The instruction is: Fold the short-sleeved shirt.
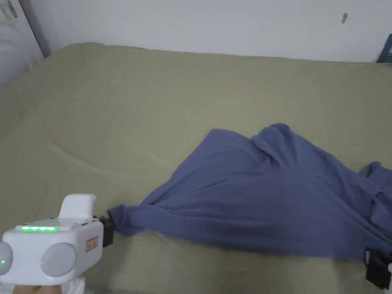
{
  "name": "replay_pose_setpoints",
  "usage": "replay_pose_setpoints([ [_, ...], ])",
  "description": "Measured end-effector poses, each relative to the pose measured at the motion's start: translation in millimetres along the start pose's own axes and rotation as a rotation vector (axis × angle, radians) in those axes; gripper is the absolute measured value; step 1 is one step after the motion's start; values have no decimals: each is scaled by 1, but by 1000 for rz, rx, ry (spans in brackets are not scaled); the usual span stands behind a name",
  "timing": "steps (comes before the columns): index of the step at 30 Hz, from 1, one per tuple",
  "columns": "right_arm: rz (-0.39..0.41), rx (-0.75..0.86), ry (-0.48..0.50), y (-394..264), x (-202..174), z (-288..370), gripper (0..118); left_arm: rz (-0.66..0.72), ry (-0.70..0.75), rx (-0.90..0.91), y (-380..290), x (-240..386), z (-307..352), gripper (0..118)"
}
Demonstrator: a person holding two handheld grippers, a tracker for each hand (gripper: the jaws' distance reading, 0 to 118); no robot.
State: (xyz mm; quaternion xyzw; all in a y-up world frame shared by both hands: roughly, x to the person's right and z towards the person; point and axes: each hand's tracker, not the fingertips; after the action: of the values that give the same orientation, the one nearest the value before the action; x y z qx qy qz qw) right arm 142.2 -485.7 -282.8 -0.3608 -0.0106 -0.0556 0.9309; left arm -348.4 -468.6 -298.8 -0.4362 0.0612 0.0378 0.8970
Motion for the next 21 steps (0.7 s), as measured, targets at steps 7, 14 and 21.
replay_pose_setpoints([
  [7,82,-41,47,-16,-54,-15,0,17,-61,-13,21,-10,-20,15],
  [14,120,-42,56,2,-54,-30,0,-19,-77,-95,48,-14,-81,96],
  [21,173,-56,28,68,-37,-82,0,-26,-122,-113,40,-1,-88,1],
])
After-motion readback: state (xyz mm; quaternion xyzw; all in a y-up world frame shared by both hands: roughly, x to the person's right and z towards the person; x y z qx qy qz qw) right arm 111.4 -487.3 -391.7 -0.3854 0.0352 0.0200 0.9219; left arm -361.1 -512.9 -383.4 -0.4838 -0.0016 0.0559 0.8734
